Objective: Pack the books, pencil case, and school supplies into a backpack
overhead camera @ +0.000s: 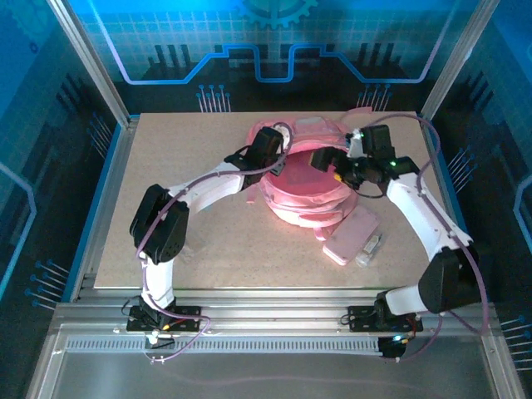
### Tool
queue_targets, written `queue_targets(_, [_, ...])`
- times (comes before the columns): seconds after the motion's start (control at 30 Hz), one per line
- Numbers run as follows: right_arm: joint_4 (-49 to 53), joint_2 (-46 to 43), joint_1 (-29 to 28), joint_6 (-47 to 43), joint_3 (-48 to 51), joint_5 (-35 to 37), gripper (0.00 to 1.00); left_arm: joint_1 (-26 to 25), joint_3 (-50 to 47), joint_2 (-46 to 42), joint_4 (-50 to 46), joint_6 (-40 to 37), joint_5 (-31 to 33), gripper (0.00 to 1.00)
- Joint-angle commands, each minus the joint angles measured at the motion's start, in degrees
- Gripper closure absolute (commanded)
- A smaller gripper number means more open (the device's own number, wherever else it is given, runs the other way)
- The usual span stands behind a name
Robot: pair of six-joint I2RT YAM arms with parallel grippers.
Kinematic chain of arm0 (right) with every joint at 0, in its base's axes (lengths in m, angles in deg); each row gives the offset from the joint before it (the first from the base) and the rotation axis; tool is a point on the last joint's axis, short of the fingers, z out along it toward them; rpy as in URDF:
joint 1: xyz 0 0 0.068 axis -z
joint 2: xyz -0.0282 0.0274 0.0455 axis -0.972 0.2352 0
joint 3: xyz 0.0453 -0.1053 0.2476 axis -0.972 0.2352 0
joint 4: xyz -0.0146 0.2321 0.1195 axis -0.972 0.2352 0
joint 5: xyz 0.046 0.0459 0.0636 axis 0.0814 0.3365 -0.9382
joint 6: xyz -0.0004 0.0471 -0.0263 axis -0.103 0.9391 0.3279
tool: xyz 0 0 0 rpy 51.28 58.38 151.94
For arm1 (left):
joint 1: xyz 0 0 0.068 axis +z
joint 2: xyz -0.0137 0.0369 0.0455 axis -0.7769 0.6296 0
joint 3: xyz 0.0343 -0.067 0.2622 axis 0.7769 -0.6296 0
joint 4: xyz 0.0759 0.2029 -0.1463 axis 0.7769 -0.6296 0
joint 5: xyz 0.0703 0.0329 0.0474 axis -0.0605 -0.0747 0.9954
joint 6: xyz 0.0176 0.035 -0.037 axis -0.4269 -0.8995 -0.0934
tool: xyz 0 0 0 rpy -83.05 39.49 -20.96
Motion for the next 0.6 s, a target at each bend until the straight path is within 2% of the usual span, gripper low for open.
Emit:
queue_targets(0.0, [8.1, -1.3, 1.2, -1.4, 4.5, 5.9, 0.00, 4.5, 3.7, -0.5, -6.2, 10.9, -1.9, 1.00])
queue_targets(0.17, [12.3, -2.4, 1.2, -1.6, 11.1, 11.0, 0.00, 8.4, 0.1, -4.6, -6.5, 15.7, -8.5, 1.00])
queue_targets(0.37, [15.0, -2.7, -0.4, -0.4, 15.6, 16.7, 0.00, 8.5, -4.0, -9.2, -6.8, 19.2, -12.6, 1.00])
queue_targets(0.57, [14.6, -1.0, -2.6, 3.2, 18.1, 18.6, 0.00, 8.5, -6.0, -12.0, -6.7, 23.4, -18.7, 1.00])
